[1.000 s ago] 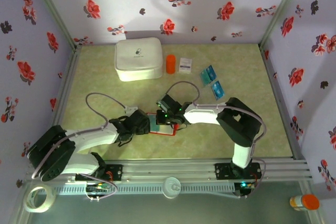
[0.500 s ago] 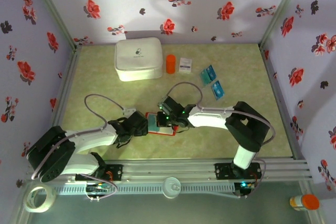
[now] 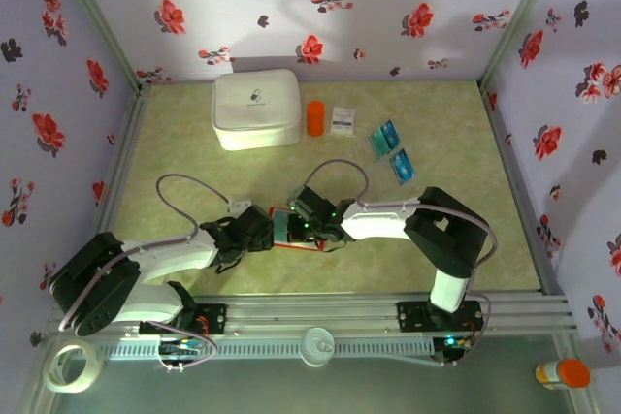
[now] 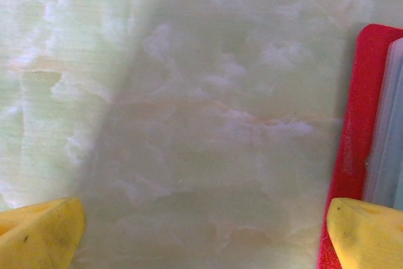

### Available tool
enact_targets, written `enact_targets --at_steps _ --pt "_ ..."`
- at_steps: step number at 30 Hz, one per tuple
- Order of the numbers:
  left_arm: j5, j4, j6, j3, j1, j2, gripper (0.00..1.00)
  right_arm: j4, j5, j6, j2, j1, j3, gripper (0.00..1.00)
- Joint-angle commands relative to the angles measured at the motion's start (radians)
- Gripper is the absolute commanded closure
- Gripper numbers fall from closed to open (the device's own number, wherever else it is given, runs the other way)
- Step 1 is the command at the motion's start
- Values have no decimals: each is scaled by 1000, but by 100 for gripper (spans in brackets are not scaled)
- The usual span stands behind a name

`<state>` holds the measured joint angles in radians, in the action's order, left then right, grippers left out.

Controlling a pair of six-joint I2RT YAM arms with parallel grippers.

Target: Put the credit cards into the card holder

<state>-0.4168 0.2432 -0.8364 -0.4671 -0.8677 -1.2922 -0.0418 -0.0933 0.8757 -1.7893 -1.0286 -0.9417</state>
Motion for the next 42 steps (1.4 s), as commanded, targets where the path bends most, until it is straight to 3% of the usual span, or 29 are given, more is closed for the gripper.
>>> enact_targets --at_steps 1,6,17,42 --pt "10 4 -8 39 7 -41 0 -4 3 19 -53 -23 -36 98" --pt "10 4 -9 41 7 -41 0 -1 -7 14 -47 -24 -52 98" --pt "10 -2 -11 47 7 -37 0 -71 49 -25 125 66 4 97" --pt "12 18 -8 33 6 -24 0 -44 -27 -33 -58 44 -99 99"
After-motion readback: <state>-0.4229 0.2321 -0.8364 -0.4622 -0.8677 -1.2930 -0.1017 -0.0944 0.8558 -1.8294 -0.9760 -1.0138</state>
